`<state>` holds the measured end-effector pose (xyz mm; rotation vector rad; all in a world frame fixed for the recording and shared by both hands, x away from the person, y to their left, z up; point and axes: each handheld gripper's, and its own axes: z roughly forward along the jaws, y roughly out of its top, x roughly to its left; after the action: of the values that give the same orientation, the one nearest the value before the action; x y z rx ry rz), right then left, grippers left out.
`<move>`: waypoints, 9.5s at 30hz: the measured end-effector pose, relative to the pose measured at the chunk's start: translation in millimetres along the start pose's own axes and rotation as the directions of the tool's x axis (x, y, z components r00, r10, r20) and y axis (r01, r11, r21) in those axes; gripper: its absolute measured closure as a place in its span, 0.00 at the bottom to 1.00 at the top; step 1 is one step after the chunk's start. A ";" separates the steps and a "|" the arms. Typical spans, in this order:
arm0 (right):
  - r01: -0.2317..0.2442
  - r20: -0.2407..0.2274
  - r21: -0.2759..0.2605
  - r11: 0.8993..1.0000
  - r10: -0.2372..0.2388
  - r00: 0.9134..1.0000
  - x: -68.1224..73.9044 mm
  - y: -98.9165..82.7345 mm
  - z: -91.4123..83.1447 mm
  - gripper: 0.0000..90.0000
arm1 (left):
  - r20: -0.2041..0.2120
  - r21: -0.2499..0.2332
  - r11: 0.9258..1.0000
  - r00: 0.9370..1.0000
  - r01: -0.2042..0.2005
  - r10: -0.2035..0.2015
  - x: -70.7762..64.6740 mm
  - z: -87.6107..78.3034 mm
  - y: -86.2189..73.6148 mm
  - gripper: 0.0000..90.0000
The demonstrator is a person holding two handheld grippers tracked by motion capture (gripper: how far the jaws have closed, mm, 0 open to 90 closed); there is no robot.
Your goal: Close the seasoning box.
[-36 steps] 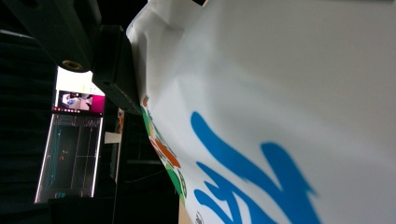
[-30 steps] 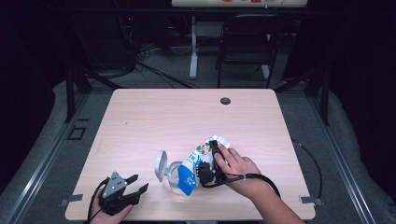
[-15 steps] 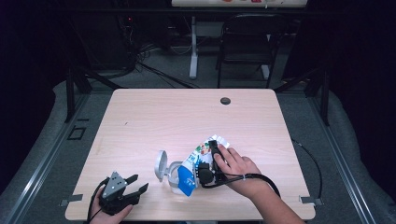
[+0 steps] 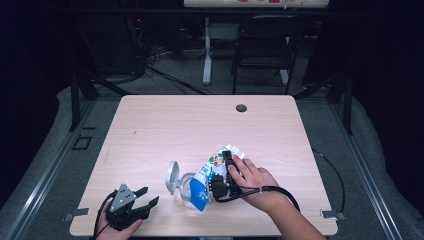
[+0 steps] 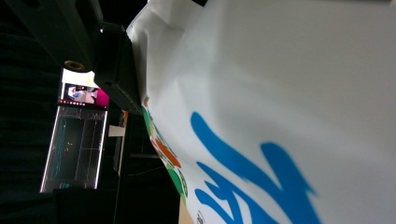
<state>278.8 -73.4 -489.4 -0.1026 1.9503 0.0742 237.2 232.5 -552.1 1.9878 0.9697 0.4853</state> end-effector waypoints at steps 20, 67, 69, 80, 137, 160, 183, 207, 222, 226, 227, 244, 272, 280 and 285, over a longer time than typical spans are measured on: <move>0.020 0.012 -0.009 1.000 -0.020 1.000 -1.5 1.0 0.0 0.63 | 0.003 0.007 1.000 1.000 0.002 -0.002 0.2 -0.4 0.3 0.52; 0.000 0.005 -0.030 1.000 0.001 1.000 0.3 0.5 0.7 0.69 | 0.004 0.010 1.000 1.000 -0.005 0.005 0.5 0.0 0.3 0.52; 0.001 0.006 -0.030 1.000 0.000 1.000 0.1 0.5 0.6 0.69 | 0.004 0.010 1.000 1.000 -0.006 0.006 0.5 0.0 0.3 0.52; 0.006 0.012 -0.031 1.000 -0.006 1.000 -0.3 0.9 -0.1 0.70 | 0.003 0.009 1.000 1.000 -0.004 0.004 0.4 -0.2 0.4 0.52; 0.037 0.026 -0.044 0.998 -0.036 0.999 -1.9 4.2 -3.1 0.77 | 0.004 0.010 1.000 1.000 -0.006 0.006 0.6 0.2 0.3 0.52; 0.048 0.031 -0.048 0.998 -0.047 0.998 -1.3 4.2 -4.0 0.78 | 0.001 0.008 1.000 1.000 -0.006 0.006 0.7 0.0 0.5 0.52; 0.070 0.042 -0.052 0.996 -0.068 0.997 -2.0 5.7 -5.5 0.79 | 0.001 0.008 1.000 1.000 -0.008 0.008 1.0 -0.2 0.5 0.52; 0.079 0.044 -0.055 0.995 -0.077 0.996 -3.2 5.6 -6.5 0.80 | 0.003 0.009 1.000 1.000 -0.008 0.008 0.9 0.2 0.6 0.52; 0.083 0.051 -0.059 0.995 -0.080 0.995 -3.1 6.1 -6.9 0.81 | 0.003 0.008 1.000 1.000 -0.009 0.009 0.8 0.0 0.7 0.52; 0.082 0.047 -0.055 0.995 -0.079 0.996 -2.7 6.4 -6.9 0.81 | 0.002 0.008 1.000 1.000 -0.007 0.007 0.8 0.0 0.6 0.52; 0.079 0.046 -0.058 0.995 -0.076 0.996 -2.6 6.4 -6.6 0.81 | 0.003 0.010 1.000 1.000 -0.010 0.010 1.0 -0.1 0.6 0.52; 0.069 0.041 -0.065 0.995 -0.067 0.997 -1.1 5.9 -5.9 0.81 | 0.001 0.008 1.000 1.000 -0.005 0.005 0.7 -0.1 0.5 0.52; -0.008 -0.006 -0.063 0.998 0.008 1.000 -0.3 1.9 -5.5 0.81 | 0.002 0.012 1.000 1.000 -0.005 0.005 1.2 0.2 0.3 0.52; -0.064 -0.036 -0.065 0.996 0.061 0.997 0.7 -0.3 -5.2 0.81 | 0.003 0.012 1.000 1.000 -0.006 0.006 1.2 0.3 0.3 0.52; -0.106 -0.059 -0.064 0.992 0.103 0.993 -0.6 -2.1 -4.3 0.81 | 0.004 0.012 1.000 1.000 -0.004 0.004 1.3 0.2 0.3 0.52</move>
<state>275.3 -75.9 -487.3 -0.0470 2.0080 0.2082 238.3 233.3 -552.0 2.0016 0.9684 0.4790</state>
